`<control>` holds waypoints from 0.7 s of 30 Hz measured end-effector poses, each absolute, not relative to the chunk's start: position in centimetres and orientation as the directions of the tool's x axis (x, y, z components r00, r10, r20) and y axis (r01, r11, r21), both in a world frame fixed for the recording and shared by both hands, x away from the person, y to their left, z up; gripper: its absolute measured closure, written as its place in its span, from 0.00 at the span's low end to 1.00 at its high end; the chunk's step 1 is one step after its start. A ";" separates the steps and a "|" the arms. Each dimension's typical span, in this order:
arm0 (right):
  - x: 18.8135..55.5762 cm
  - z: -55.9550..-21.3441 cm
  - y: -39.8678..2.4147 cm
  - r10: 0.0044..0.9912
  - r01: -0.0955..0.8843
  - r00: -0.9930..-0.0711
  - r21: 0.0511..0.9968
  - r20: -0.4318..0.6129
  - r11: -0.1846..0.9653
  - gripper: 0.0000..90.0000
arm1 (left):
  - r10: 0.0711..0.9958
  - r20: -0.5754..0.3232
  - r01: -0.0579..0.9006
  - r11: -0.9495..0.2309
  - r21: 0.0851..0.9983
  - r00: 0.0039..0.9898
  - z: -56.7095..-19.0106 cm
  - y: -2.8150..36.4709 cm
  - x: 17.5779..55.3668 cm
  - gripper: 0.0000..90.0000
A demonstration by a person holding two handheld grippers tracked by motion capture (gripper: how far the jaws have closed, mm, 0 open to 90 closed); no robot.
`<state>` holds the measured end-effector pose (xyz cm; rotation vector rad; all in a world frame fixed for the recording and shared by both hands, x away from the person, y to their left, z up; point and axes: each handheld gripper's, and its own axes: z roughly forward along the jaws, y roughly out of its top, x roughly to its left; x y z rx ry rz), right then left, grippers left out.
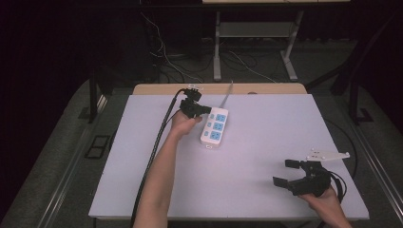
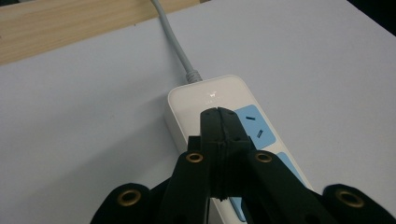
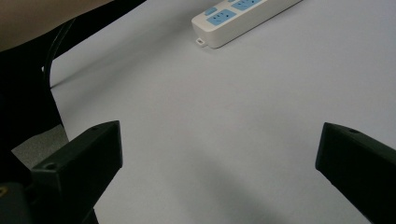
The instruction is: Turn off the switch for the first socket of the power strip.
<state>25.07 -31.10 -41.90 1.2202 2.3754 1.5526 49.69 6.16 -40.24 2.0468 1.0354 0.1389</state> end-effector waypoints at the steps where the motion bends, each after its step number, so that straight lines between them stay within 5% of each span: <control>1: 25.1 -41.9 -31.1 0.633 0.580 -0.687 0.794 0.356 0.183 0.00 | 0.712 -0.241 0.619 -0.332 0.712 0.659 -40.1 6.3 49.6 1.00; 21: 25.0 -41.9 -31.5 0.639 0.582 -0.677 0.797 0.365 0.161 0.00 | 0.711 -0.239 0.579 -0.282 0.765 0.661 -36.9 10.1 45.5 0.94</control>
